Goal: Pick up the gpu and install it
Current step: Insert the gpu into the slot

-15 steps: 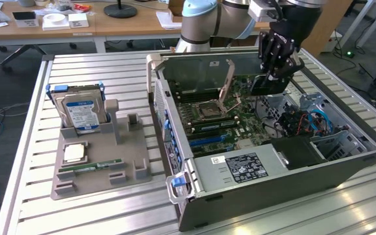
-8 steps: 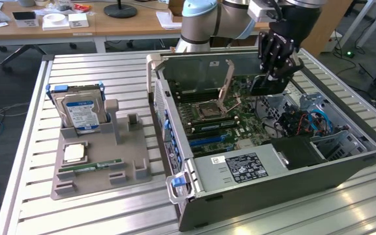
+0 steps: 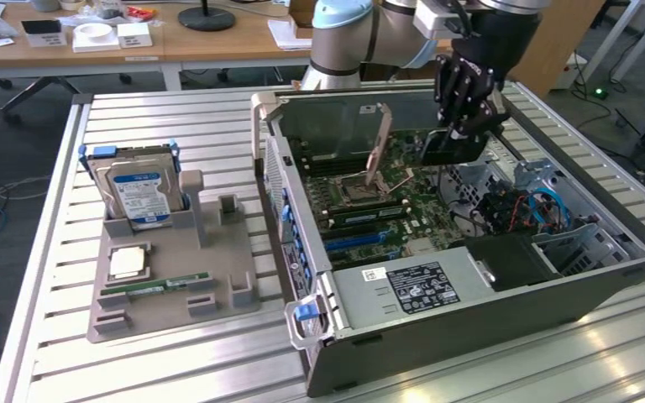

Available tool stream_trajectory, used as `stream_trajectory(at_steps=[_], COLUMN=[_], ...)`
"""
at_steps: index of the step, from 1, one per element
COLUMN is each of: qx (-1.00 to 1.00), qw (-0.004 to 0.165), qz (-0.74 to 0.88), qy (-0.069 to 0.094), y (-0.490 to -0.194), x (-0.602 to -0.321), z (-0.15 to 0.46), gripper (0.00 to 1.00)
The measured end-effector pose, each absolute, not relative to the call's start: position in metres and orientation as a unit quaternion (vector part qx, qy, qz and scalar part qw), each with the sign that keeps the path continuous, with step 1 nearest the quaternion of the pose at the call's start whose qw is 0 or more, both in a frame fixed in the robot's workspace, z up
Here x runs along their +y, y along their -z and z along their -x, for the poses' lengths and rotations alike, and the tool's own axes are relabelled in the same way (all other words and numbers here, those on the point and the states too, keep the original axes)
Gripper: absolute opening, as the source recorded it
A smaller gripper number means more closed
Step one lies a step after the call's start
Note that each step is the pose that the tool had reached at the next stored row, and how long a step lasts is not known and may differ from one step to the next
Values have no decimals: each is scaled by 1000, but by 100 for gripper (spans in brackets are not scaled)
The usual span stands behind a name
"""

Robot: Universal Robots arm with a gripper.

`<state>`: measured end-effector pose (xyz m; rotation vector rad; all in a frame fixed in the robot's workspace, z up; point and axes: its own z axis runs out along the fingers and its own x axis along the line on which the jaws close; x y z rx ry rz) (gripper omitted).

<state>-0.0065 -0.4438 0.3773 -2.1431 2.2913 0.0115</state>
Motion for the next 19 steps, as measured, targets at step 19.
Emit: stream_trajectory(at_steps=[19], qx=[729], qw=[2], qz=[685], qy=[-4], y=[-358], x=[-444], z=[22], gripper=[27])
